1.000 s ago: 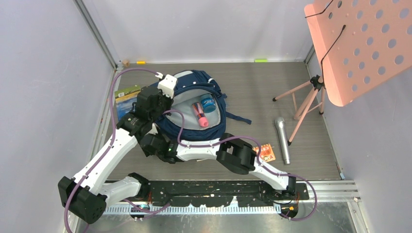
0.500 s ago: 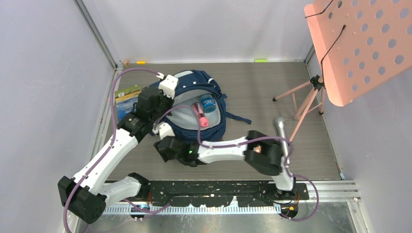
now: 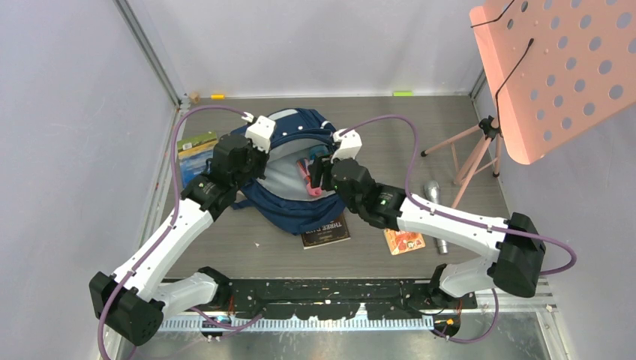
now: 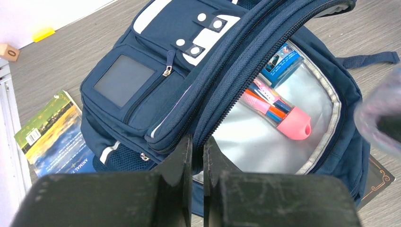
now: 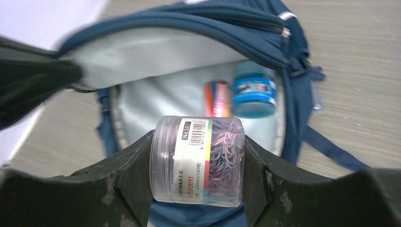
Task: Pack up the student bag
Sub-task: Place the stationery in the student bag.
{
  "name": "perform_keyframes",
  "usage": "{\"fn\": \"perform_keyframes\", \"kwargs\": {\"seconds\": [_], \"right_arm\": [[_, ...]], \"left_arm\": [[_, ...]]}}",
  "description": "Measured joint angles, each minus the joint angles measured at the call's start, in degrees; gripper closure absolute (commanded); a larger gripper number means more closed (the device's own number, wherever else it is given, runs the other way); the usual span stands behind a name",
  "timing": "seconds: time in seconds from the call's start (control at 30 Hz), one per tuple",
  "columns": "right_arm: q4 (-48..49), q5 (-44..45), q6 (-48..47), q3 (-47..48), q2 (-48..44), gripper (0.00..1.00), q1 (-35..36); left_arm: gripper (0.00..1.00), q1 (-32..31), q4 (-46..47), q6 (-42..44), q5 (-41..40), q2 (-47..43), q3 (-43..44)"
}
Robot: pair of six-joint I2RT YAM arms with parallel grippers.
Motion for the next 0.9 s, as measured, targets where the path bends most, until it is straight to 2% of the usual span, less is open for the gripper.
{"fn": "perform_keyframes", "kwargs": {"seconds": [0.13,0.47,0.77,0.9], "right_arm": [[1.53,-0.20,0.55,-3.26,2.45,0.58,-4.50],[15.63,-5.22,1.16,-3.61,15.13,0.58,-4.61],[23.54,-7.80,-1.22,3.34,29.29,0.48,-4.61],[25.03,-7.67,-3.63,7.26,33.16,0.36,-4.61]], "left_arm": [[1.00,0.00,0.00,0.00,0.00,0.00,0.00],[1.00,0.00,0.00,0.00,0.00,0.00,0.00],[1.00,0.00,-0.02,0.00,0.02,0.02,0.00],[1.00,0.00,0.00,0.02,0.00,0.02,0.00]]}}
